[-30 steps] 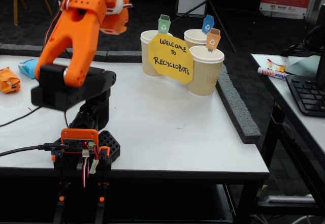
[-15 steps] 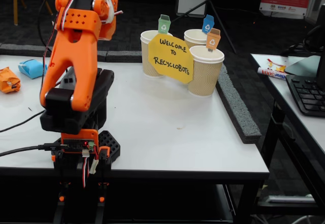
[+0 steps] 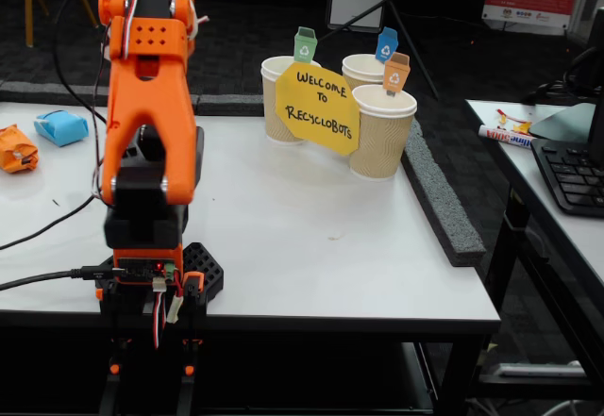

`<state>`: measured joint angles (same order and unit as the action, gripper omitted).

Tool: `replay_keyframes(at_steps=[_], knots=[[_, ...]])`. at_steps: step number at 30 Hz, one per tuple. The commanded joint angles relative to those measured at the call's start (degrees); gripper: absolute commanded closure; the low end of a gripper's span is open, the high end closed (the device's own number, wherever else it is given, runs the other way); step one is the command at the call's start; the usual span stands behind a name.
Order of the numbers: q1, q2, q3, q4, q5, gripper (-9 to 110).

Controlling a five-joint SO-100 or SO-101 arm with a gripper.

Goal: Sort rubbish by color.

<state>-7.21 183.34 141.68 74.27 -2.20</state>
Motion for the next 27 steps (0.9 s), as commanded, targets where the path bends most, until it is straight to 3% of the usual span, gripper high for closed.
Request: replay_keyframes(at_steps=[1,15,27], knots=[[-5.98,0.0,-0.88,-0.44,-1.14,101],[-22.24,-2.9,-0.62,-0.53,-1.14,101],[-29.88,-2.9,-0.18,-0.88,-1.14,101]])
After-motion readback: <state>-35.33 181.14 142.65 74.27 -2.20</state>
